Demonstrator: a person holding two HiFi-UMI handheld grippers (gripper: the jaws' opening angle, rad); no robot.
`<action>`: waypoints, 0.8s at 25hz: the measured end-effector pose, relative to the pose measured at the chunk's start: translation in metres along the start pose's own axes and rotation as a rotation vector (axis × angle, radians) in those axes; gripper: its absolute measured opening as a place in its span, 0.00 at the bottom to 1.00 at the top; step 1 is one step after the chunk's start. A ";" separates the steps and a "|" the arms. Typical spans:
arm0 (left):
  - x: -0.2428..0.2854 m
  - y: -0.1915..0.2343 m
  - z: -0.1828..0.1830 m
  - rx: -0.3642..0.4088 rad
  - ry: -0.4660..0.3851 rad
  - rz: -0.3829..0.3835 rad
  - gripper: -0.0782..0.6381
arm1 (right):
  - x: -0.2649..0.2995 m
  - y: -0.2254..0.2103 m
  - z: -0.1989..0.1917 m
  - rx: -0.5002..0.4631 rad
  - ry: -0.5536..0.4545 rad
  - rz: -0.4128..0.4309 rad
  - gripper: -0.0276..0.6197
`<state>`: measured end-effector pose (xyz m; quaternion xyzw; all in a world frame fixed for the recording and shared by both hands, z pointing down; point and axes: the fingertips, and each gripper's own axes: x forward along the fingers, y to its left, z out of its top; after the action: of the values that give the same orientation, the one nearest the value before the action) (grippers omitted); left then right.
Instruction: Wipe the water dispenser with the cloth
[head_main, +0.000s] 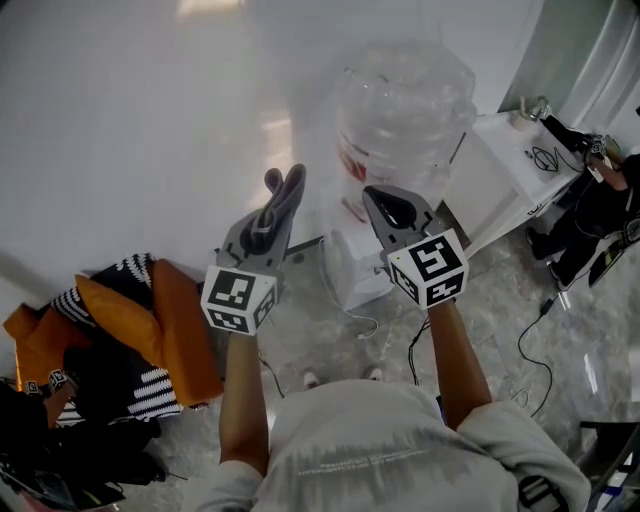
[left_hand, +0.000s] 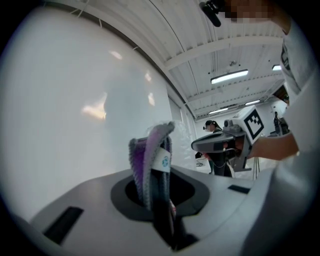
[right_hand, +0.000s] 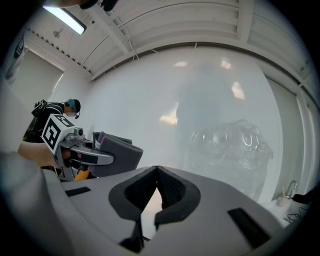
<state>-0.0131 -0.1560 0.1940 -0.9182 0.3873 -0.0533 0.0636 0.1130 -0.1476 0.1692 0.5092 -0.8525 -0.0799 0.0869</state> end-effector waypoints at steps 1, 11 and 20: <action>0.000 -0.002 0.003 -0.004 -0.005 -0.006 0.18 | -0.002 0.000 0.003 -0.004 -0.005 -0.001 0.06; -0.002 -0.015 0.017 0.048 -0.023 -0.025 0.18 | -0.016 0.005 0.017 -0.090 0.003 -0.021 0.06; 0.002 -0.019 0.021 0.081 -0.027 -0.032 0.18 | -0.017 0.001 0.017 -0.089 -0.007 -0.023 0.06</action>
<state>0.0043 -0.1428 0.1766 -0.9216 0.3692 -0.0577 0.1049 0.1160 -0.1314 0.1519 0.5142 -0.8426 -0.1205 0.1056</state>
